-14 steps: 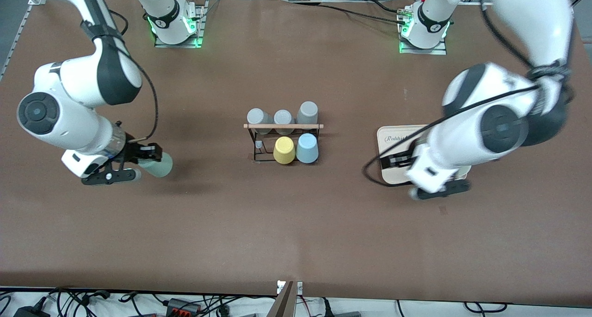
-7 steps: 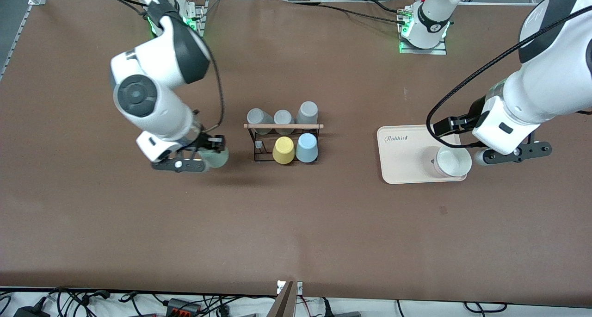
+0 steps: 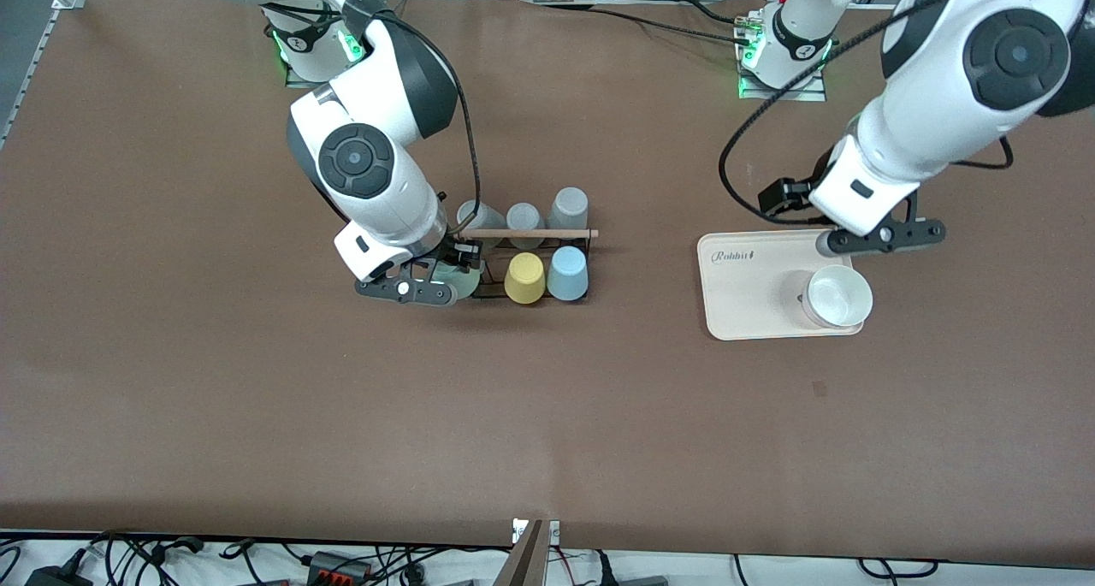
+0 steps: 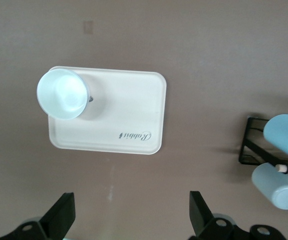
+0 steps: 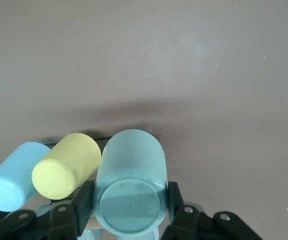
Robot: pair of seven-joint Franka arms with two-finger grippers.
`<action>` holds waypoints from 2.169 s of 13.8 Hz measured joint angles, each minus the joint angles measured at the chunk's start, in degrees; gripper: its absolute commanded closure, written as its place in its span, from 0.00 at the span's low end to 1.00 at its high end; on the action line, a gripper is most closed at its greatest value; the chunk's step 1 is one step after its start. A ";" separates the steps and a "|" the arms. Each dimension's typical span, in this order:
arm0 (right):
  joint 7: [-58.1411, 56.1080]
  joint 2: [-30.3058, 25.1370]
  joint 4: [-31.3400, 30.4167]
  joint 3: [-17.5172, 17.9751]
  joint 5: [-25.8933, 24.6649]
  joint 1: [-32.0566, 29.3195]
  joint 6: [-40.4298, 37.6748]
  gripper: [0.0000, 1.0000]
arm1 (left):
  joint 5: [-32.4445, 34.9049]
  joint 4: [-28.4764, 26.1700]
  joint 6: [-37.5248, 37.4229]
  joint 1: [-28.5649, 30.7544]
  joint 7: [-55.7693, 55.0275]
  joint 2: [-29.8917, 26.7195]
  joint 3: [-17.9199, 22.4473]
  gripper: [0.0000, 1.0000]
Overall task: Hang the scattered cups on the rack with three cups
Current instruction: 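Hang the teal cup with the right gripper while the left gripper withdraws, then open the right gripper and draw it back from the rack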
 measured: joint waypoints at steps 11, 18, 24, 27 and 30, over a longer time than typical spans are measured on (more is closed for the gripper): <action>1.96 6.12 0.07 -0.15 -2.21 2.92 2.16 0.57 | -0.24 -2.89 1.66 3.95 3.69 -3.86 0.20 0.00; 2.28 6.99 1.04 -0.71 -2.33 3.66 3.23 0.00 | -0.24 -1.62 1.54 5.43 4.24 -3.87 0.31 0.00; 1.61 4.47 9.52 -1.71 -2.71 -3.69 -2.46 0.00 | -0.27 -1.62 1.54 6.54 4.70 -3.87 0.00 0.00; 1.47 2.32 13.04 -1.84 -2.74 -9.97 -7.78 0.00 | -0.29 -1.62 1.54 6.43 4.71 -3.95 -0.66 0.00; -1.61 -0.40 14.59 -1.80 -2.74 -16.23 -9.73 0.00 | -0.29 -1.62 1.46 6.48 4.71 -4.04 -0.88 0.00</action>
